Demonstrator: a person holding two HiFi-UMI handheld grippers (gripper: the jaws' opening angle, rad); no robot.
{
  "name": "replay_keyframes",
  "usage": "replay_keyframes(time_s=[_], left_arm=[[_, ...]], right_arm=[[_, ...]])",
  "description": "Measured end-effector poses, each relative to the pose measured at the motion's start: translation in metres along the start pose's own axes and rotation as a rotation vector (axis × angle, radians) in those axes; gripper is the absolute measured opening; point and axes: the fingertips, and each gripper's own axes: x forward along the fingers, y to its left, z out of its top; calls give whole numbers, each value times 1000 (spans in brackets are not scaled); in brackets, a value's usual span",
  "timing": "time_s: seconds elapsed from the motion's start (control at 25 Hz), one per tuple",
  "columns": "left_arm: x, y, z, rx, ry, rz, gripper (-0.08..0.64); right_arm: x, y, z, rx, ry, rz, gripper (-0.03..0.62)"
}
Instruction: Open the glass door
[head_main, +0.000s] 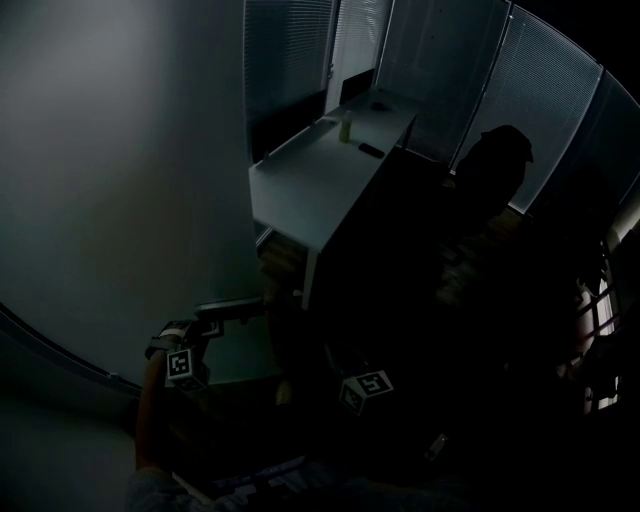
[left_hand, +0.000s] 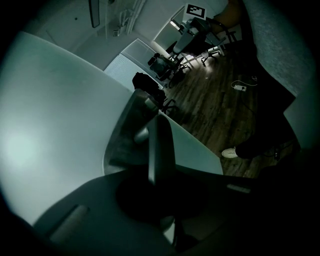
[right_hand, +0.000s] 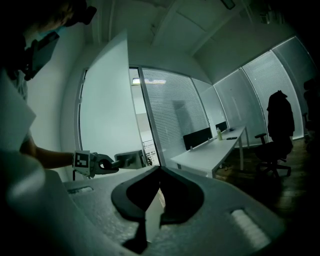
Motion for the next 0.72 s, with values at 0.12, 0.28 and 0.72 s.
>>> replay_keyframes(time_s=[0.12, 0.28, 0.72], left_arm=[[-5, -6, 3, 11, -8, -5, 2], [-12, -15, 2, 15, -9, -15, 2], [-34, -36, 10, 39, -23, -33, 2]], right_arm=[[-12, 2, -1, 0, 6, 1, 2], [-24, 9, -6, -5, 10, 8, 2], [-54, 16, -14, 9, 22, -6, 2]])
